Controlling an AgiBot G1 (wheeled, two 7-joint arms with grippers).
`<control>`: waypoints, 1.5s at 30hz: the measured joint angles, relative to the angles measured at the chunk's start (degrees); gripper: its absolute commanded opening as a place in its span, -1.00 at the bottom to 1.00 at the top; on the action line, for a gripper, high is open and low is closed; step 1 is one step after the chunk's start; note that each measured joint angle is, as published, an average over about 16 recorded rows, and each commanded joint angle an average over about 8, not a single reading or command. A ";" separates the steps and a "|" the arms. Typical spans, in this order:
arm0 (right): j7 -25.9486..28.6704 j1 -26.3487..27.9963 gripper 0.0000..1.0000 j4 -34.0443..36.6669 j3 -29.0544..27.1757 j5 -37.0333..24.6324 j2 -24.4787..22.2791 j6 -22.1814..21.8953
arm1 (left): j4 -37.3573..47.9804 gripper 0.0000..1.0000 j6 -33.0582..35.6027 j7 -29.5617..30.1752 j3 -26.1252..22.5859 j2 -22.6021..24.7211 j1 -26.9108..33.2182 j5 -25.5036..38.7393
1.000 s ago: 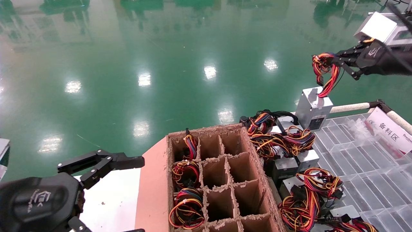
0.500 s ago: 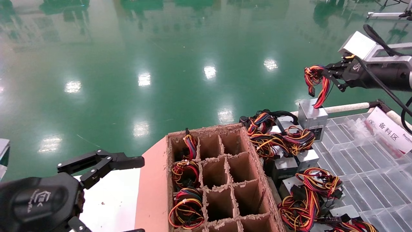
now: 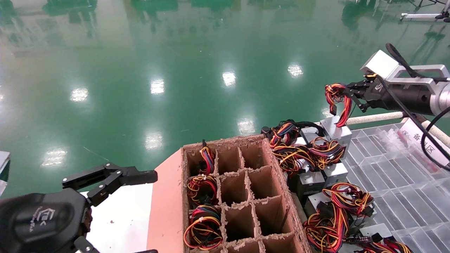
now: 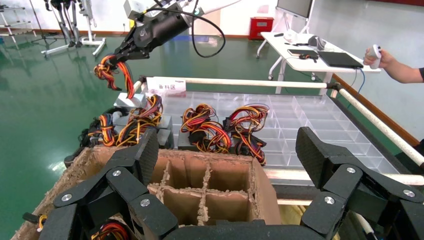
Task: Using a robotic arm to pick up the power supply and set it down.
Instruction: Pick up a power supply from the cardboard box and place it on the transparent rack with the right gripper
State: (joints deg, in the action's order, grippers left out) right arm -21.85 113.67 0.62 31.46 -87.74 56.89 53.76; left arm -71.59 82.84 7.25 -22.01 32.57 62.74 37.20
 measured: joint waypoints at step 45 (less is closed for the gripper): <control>-2.37 -11.19 -1.00 0.19 -13.37 19.25 -0.85 -3.37 | 0.00 1.00 0.00 0.00 -0.01 0.00 0.00 -0.01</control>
State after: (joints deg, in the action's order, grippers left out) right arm -24.23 102.48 0.81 18.08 -68.49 56.04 50.39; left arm -71.59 82.84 7.24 -22.02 32.56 62.75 37.20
